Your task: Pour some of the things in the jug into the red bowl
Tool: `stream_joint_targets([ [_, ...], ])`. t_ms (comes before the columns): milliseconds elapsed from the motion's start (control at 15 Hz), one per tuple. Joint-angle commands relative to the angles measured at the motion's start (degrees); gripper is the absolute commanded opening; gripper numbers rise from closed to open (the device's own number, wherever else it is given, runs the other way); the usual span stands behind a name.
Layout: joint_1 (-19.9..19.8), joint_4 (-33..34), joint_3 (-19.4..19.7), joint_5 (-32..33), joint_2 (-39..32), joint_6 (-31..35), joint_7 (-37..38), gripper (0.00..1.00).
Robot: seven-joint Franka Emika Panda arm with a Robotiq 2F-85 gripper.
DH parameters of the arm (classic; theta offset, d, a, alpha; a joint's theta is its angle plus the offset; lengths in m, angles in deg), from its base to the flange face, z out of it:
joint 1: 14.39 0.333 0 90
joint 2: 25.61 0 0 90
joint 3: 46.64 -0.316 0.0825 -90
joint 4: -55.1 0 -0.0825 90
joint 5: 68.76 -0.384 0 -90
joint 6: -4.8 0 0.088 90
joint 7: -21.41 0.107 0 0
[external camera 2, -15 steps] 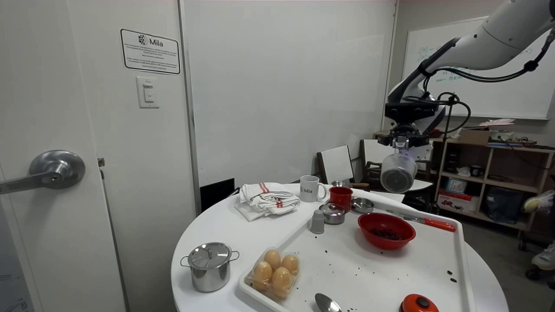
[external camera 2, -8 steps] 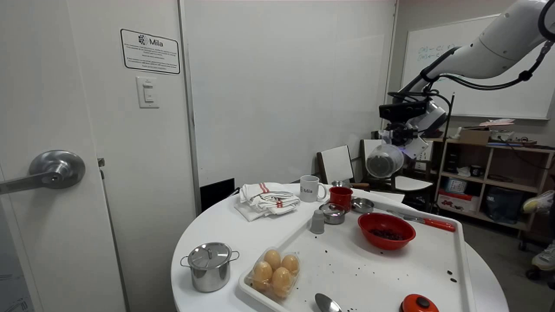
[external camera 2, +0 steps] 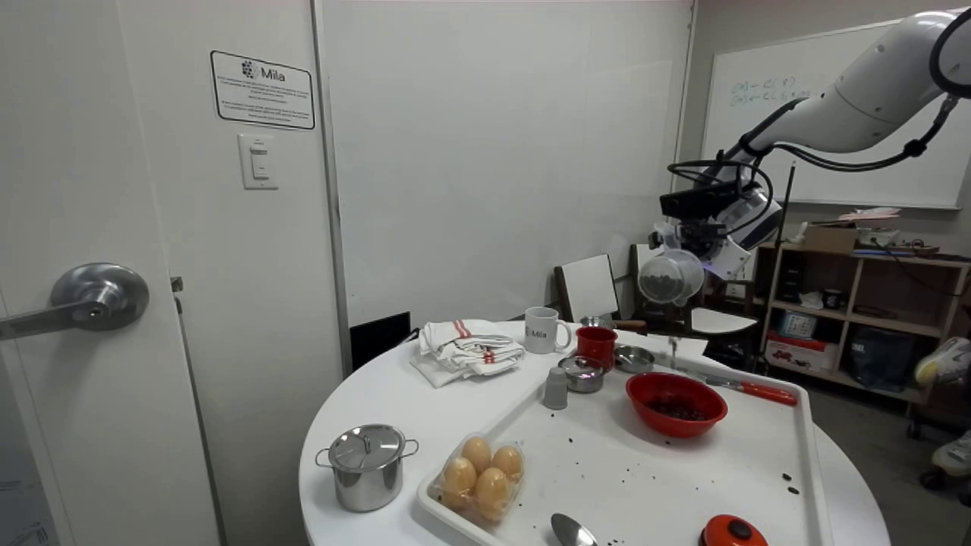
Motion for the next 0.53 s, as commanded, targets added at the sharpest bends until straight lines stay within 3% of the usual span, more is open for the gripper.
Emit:
stream_joint_targets([
  [0,1.33,0.66,0.92,-0.62,-0.24,3.16,3.27,0.10],
  [467,6.41,-2.28,1.82,3.21,2.54,15.19,1.56,0.10],
])
